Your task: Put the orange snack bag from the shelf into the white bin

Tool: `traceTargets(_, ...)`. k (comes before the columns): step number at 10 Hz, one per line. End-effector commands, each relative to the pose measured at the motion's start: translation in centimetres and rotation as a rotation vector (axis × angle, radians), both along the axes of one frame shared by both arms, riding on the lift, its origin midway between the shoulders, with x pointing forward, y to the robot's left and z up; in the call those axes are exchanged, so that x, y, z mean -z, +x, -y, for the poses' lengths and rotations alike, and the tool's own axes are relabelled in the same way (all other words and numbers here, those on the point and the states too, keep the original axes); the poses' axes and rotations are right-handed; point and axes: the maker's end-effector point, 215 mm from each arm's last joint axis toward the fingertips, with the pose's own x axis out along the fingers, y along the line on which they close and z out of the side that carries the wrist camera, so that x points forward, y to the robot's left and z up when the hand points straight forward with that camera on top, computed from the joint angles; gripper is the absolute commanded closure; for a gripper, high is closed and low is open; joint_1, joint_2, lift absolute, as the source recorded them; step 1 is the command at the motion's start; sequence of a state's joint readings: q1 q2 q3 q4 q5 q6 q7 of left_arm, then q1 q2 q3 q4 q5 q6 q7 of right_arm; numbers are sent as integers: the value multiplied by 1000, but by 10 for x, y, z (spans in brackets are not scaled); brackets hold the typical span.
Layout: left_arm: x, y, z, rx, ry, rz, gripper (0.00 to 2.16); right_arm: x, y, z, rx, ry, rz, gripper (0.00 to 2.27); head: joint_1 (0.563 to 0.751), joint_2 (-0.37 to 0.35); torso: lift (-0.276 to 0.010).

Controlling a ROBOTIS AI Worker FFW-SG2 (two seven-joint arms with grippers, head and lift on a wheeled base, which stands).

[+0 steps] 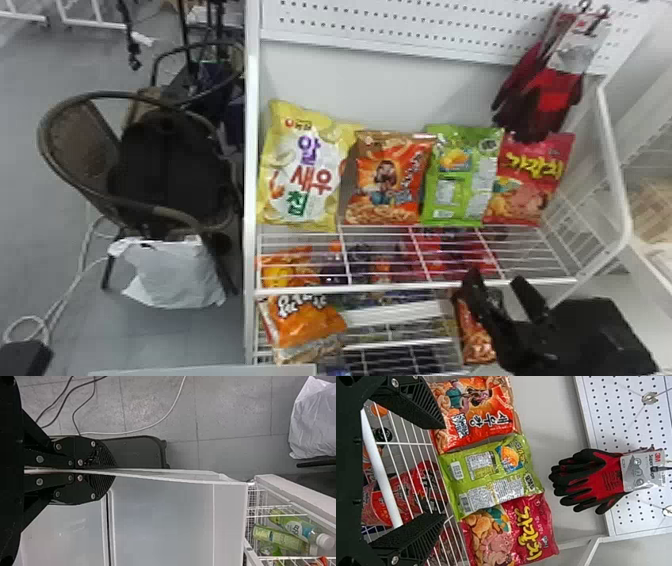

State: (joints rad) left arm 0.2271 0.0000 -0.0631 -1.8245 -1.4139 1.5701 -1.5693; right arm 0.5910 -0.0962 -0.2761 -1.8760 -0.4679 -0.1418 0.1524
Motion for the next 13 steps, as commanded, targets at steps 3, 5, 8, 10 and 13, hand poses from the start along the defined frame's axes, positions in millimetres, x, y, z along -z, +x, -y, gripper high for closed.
traceTargets(3,0,-1,4,0,-15,-3,2142,0,1,-1,-2,1,0,97,695,-230,1)
traceTargets(5,1,1,5,0,-16,-5,2142,0,1,-3,-5,0,1,97,695,-228,1)
traceTargets(8,0,4,6,2,-18,1,2142,0,0,-5,-8,1,-1,97,695,-224,1)
traceTargets(10,-1,4,7,2,-23,4,2142,-13,3,-15,-33,-13,6,97,695,-219,1)
traceTargets(13,1,3,9,1,-35,-1,2142,-23,20,-48,-96,-18,-18,97,695,-190,1)
